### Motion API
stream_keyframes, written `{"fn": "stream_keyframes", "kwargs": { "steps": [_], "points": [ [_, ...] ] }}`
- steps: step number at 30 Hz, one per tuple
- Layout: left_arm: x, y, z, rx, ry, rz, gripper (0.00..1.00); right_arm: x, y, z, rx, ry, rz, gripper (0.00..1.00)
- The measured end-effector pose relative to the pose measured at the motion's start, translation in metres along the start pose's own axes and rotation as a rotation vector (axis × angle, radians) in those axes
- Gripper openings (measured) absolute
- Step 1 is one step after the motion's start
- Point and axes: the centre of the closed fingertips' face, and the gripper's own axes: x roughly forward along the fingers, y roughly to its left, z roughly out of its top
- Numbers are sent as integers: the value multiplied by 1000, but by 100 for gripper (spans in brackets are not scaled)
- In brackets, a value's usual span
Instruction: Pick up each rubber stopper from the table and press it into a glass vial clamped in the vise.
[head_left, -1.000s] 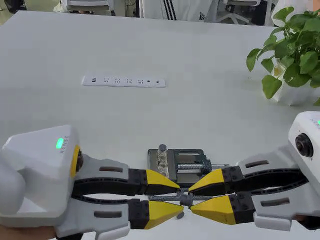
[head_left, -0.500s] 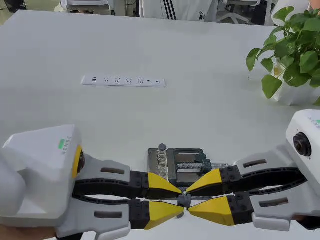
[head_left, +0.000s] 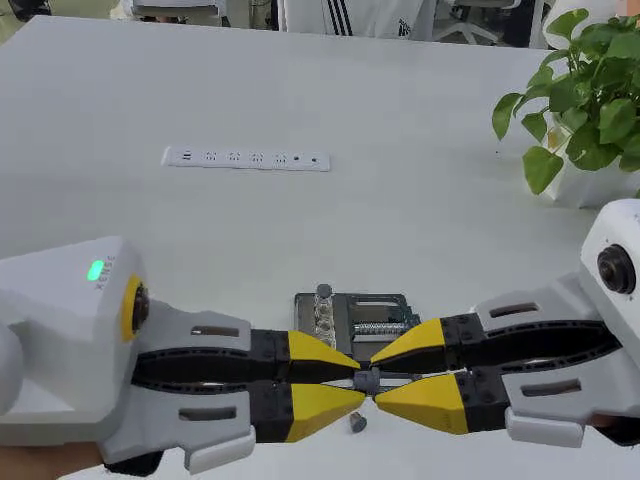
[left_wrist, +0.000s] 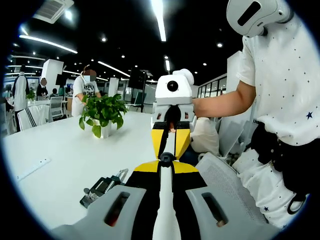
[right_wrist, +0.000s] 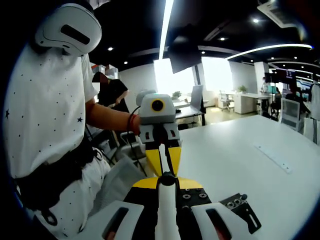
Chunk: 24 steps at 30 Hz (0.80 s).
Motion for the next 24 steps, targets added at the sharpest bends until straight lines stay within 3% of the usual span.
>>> {"fn": "stream_keyframes", "kwargs": {
  "steps": [15,24],
  "points": [
    [-1,1,7,-40,-47,1,3,-2,0,4,-10,-11,-8,8],
    [-2,-1,9,-48,-51,-4,3,-1,2,7,-5,-22,-8,8]
  ]
}}
